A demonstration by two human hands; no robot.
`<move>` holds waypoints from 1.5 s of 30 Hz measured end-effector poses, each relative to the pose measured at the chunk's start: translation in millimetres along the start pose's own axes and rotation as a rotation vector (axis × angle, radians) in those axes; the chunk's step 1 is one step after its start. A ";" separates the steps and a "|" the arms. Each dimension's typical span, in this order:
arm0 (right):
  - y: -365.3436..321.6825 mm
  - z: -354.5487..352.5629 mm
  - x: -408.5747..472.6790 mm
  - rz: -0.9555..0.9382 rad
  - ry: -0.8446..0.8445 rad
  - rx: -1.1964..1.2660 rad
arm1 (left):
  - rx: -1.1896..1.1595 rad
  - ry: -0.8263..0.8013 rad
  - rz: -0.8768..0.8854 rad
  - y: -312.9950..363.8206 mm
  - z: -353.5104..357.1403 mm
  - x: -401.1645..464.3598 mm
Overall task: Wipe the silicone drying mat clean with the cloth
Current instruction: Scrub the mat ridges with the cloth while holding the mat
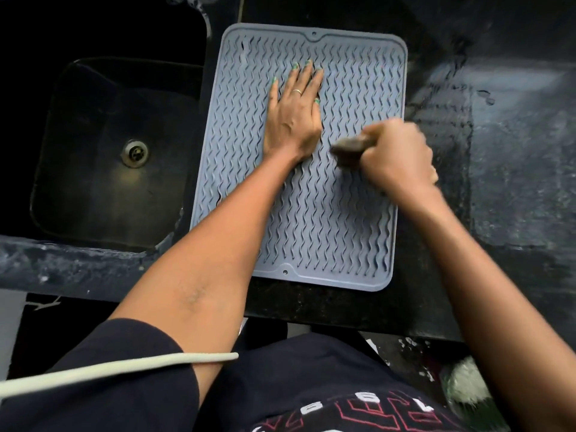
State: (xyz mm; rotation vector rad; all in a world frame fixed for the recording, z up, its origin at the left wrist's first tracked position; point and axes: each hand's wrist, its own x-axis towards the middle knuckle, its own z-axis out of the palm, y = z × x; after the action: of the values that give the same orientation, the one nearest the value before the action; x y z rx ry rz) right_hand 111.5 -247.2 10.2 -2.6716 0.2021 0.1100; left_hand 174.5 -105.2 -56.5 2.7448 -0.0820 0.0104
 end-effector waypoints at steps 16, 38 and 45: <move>-10.6 36.7 56.4 -0.241 0.071 -0.296 | 0.042 0.025 0.031 -5.0 7.1 2.5; -17.6 18.1 99.8 -0.013 0.022 -0.119 | 0.069 0.012 0.035 -7.1 7.3 2.5; -2.8 39.5 12.7 -0.156 0.114 -0.276 | 0.076 -0.012 0.031 -8.1 8.9 5.1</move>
State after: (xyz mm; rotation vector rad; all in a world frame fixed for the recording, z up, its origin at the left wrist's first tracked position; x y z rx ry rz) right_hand 122.7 -228.6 -25.3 -2.9598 0.0130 -0.0697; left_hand 180.0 -101.4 -67.8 2.8199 -0.1307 0.0055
